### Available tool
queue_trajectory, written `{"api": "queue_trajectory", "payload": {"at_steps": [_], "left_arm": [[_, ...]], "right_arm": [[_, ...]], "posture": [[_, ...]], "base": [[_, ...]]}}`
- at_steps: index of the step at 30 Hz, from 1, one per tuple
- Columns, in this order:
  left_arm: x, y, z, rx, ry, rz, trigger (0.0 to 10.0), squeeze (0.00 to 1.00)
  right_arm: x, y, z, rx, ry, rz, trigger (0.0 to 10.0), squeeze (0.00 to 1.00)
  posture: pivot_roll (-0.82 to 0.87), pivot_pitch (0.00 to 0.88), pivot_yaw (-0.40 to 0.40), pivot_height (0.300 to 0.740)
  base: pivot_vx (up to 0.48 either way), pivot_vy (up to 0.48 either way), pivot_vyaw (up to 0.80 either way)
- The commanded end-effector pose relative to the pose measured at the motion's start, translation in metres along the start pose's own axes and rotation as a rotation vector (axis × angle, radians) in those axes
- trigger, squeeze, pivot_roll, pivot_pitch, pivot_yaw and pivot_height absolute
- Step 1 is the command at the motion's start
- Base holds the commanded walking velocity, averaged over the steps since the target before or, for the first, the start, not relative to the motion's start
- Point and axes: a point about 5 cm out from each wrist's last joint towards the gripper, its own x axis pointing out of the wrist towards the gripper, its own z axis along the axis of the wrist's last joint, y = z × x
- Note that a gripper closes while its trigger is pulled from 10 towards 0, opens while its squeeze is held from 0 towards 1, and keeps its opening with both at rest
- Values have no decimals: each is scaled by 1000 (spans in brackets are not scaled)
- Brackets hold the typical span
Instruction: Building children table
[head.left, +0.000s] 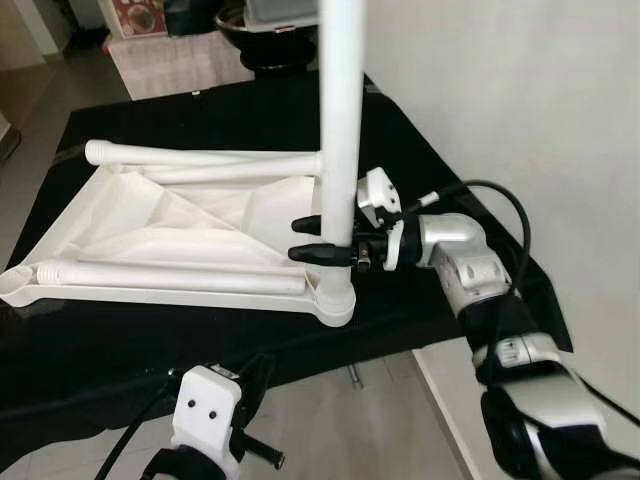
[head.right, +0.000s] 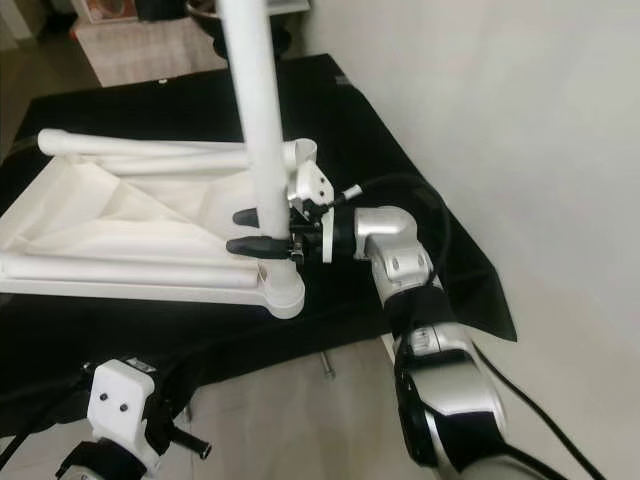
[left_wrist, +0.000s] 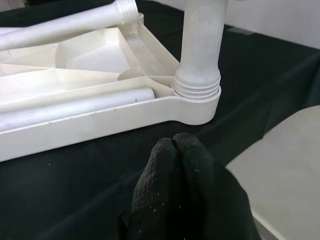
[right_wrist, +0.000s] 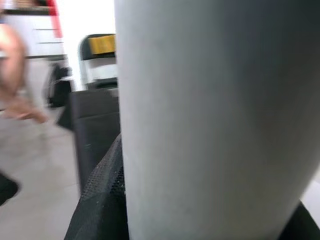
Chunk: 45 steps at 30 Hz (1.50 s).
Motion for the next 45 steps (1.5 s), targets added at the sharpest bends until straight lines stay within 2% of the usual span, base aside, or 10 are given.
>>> {"api": "queue_trajectory", "payload": {"at_steps": [1, 2, 7, 18, 19, 21, 22, 32, 33, 45], "left_arm": [[0, 1, -6, -10, 31, 0, 10000, 0], [0, 3, -7, -8, 30, 1, 10000, 0], [4, 5, -8, -4, 29, 1, 10000, 0], [8, 6, -11, 4, 27, 4, 10000, 0], [8, 6, -11, 3, 27, 5, 10000, 0], [8, 6, -10, 2, 26, 5, 10000, 0], [8, 6, -10, 0, 26, 4, 10000, 0], [5, 4, -9, -8, 25, -1, 10000, 0], [4, 4, -8, -10, 26, -1, 10000, 0], [-6, -2, -4, -24, 32, -6, 10000, 0]], "right_arm": [[3, 11, -12, 20, 44, -136, 0, 0], [5, 14, -24, -31, 157, -453, 0, 0], [14, 63, -39, 27, 200, -704, 0, 0], [24, 52, -33, 22, 173, -700, 745, 0], [23, 47, -28, 11, 172, -700, 10000, 0], [26, 38, -15, -51, 130, -613, 10000, 0], [26, 32, -10, -53, 104, -549, 10000, 1000], [23, 17, 12, -88, 15, -130, 10000, 1000], [24, 12, 14, -86, 16, -81, 10000, 8], [41, -6, 26, -61, 50, 212, 10000, 0]], "posture": [[35, 118, 18, 740], [22, 117, 27, 740], [18, 100, 26, 740], [24, 76, 25, 740], [26, 76, 21, 740], [26, 76, 22, 740], [26, 76, 24, 740], [36, 97, 30, 740], [43, 104, 29, 740], [76, 144, 22, 740]], "base": [[0, 0, 0], [0, 0, 0], [0, 0, 0], [0, 0, 0], [0, 0, 0], [0, 0, 0], [0, 0, 0], [0, 0, 0], [0, 0, 0], [0, 0, 0]]}}
